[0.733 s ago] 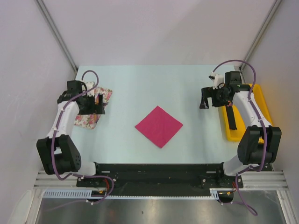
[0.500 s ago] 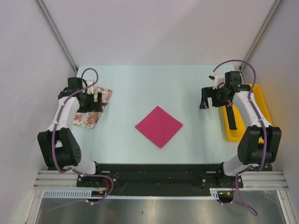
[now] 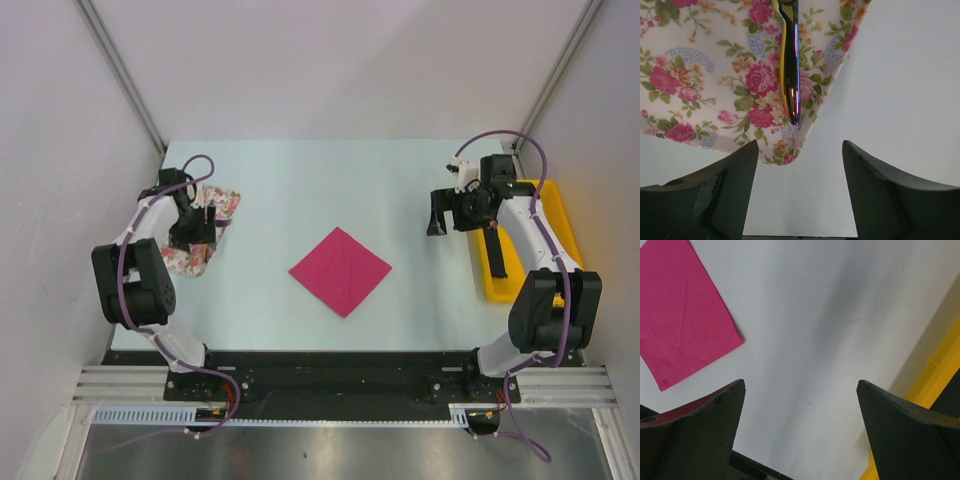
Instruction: Place the utensils on the paper napkin and roll it up
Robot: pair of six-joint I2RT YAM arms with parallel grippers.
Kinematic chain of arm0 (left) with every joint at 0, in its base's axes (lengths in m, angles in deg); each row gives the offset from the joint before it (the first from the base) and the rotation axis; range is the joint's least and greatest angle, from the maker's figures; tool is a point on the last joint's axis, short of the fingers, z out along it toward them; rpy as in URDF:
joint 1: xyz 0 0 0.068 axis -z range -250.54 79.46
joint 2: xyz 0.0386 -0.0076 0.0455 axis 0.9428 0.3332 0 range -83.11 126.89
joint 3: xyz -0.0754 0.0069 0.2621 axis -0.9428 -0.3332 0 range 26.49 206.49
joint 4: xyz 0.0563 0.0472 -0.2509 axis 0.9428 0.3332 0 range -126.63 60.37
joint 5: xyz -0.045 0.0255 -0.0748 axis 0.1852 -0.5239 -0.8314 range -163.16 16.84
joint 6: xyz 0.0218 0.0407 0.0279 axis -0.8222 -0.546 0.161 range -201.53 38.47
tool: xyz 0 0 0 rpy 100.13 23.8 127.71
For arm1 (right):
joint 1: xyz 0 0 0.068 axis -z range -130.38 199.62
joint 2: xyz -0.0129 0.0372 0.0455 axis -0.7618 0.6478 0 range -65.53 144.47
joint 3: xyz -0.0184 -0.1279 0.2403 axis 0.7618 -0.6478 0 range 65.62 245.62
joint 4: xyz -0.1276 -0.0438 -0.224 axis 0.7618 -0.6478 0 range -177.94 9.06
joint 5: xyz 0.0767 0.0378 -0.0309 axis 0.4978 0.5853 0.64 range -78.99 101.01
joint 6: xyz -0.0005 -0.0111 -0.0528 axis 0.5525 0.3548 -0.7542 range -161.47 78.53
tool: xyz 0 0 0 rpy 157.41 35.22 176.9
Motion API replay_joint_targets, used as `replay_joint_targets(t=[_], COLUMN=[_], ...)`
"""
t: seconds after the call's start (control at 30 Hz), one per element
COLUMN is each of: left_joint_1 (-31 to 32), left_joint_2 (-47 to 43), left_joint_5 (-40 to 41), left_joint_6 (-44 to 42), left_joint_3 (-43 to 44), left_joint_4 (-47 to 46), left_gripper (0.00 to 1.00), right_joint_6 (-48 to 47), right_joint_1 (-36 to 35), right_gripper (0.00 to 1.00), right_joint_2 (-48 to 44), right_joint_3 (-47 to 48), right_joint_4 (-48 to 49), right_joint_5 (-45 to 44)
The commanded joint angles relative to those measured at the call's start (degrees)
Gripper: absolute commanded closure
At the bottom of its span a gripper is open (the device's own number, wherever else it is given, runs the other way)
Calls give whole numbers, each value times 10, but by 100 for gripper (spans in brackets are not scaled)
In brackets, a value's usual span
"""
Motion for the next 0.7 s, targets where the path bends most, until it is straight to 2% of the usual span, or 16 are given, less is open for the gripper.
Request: replay_joint_targets(t=[0.0, 0.13, 0.23, 0.67], left_joint_1=[-1, 0, -1, 2], left_joint_2=[28, 56, 82, 156], left_joint_5=[22, 34, 40, 37], left_joint_6=[10, 16, 17, 14], left_joint_3=[23, 38, 56, 112], left_joint_4=[-25, -55, -71, -103], left_gripper=[29, 41, 46, 52], right_joint_6=[5, 3, -3, -16], right_joint_1=[0, 0, 1, 16], right_gripper=[0, 0, 0, 0], right_joint_2=[-8, -10, -11, -7], right_joint_3=[-3, -8, -7, 0], right_joint_4=[12, 12, 7, -11], right_joint_5=[-3, -6, -14, -31])
